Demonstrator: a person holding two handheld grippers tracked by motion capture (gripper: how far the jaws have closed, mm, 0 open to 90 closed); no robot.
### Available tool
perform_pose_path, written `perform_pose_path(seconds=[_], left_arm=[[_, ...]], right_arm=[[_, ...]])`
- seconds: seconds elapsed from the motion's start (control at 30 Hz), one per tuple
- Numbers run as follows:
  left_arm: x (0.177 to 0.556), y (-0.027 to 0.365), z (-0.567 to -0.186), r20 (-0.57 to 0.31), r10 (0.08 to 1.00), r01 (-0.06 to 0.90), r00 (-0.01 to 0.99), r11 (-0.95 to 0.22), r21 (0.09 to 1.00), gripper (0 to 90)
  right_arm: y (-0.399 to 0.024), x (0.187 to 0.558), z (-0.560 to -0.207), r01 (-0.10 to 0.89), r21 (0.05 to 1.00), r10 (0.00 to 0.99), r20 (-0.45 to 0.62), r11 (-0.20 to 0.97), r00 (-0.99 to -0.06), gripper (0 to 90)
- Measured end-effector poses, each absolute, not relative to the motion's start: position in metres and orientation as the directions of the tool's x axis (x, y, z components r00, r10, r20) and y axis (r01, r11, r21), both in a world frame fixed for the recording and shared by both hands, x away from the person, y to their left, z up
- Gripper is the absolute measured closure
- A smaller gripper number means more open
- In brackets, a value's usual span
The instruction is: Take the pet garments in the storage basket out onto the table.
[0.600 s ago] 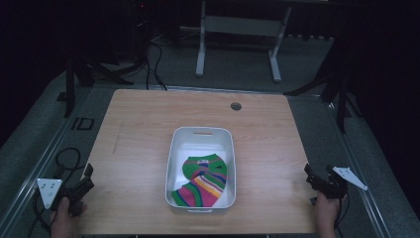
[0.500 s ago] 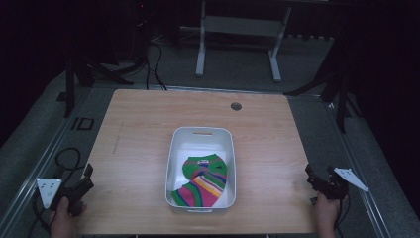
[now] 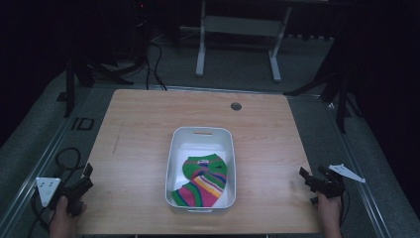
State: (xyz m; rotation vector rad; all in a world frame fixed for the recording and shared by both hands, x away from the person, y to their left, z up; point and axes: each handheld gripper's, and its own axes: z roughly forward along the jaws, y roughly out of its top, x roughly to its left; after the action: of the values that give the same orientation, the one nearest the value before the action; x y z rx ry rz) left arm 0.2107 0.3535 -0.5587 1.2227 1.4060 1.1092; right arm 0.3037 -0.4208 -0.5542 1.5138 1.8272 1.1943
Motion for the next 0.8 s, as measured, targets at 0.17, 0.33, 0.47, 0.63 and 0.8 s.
perform_pose_path(seconds=[0.17, 0.33, 0.47, 0.63, 0.8], left_arm=[[0.211, 0.354, -0.559, -0.083, 0.995, 0.152, -0.064, 0.092, 0.984, 14.8], [0.21, 0.353, -0.559, -0.081, 0.995, 0.148, -0.063, 0.089, 0.985, 14.8], [0.211, 0.352, -0.559, -0.076, 0.995, 0.148, -0.058, 0.084, 0.985, 14.8], [0.211, 0.352, -0.559, -0.074, 0.996, 0.147, -0.056, 0.081, 0.986, 14.8], [0.211, 0.352, -0.559, -0.073, 0.996, 0.148, -0.05, 0.08, 0.986, 14.8]], right_arm=[[-0.425, 0.306, -0.554, 0.568, 0.813, 0.906, 0.137, 0.128, -0.401, 13.5], [-0.426, 0.308, -0.545, 0.572, 0.782, 0.826, 0.138, 0.248, -0.546, 13.9], [-0.419, 0.309, -0.537, 0.544, 0.725, 0.728, 0.087, 0.422, -0.68, 14.0], [-0.408, 0.312, -0.535, 0.519, 0.638, 0.641, 0.051, 0.569, -0.766, 14.2], [-0.392, 0.312, -0.532, 0.498, 0.594, 0.566, 0.084, 0.632, -0.82, 14.1]])
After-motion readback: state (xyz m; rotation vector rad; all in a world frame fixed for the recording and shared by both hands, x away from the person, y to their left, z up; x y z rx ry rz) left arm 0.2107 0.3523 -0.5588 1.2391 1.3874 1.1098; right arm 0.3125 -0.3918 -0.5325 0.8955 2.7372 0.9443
